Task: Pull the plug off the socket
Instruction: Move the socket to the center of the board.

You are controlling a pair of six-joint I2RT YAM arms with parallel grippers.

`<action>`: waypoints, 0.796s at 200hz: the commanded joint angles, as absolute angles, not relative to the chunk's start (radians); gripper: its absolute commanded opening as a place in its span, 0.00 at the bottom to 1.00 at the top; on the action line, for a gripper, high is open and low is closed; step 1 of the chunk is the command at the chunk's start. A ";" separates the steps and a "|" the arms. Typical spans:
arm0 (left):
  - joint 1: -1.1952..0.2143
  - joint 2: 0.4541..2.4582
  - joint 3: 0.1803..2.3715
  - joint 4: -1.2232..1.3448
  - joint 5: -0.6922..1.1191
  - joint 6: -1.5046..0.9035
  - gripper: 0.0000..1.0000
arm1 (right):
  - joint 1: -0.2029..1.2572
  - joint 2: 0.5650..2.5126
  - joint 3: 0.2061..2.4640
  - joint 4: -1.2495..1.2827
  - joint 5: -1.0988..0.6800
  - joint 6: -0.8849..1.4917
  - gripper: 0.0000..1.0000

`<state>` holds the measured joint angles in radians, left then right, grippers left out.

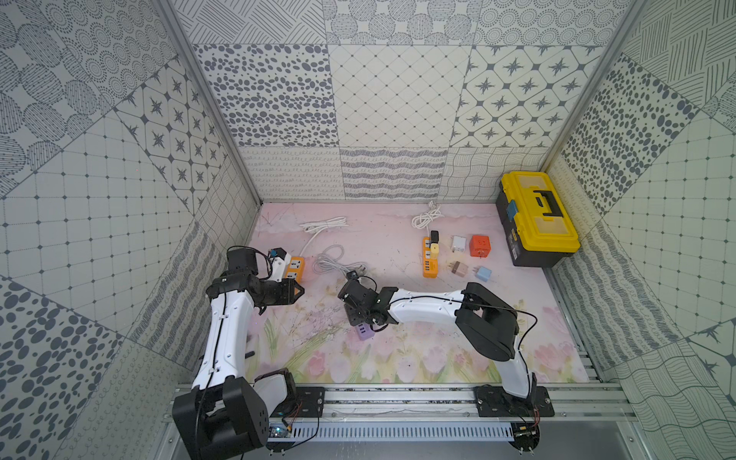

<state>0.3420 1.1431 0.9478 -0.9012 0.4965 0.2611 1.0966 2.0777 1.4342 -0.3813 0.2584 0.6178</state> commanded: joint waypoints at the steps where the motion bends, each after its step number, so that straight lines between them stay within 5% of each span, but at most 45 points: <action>1: 0.345 1.136 0.948 -0.906 0.552 0.268 0.37 | 1.060 2.051 1.429 -0.347 0.316 0.671 0.29; 51: 0.345 1.131 0.943 -0.903 0.552 0.269 0.36 | 1.028 2.213 1.635 -0.437 0.330 0.642 0.30; 111: 0.345 1.134 0.941 -0.904 0.555 0.273 0.36 | 1.066 2.294 1.786 -0.457 0.186 0.614 0.64; 159: 0.345 1.130 0.941 -0.905 0.557 0.274 0.35 | 1.115 2.335 1.837 -0.387 0.015 0.589 0.71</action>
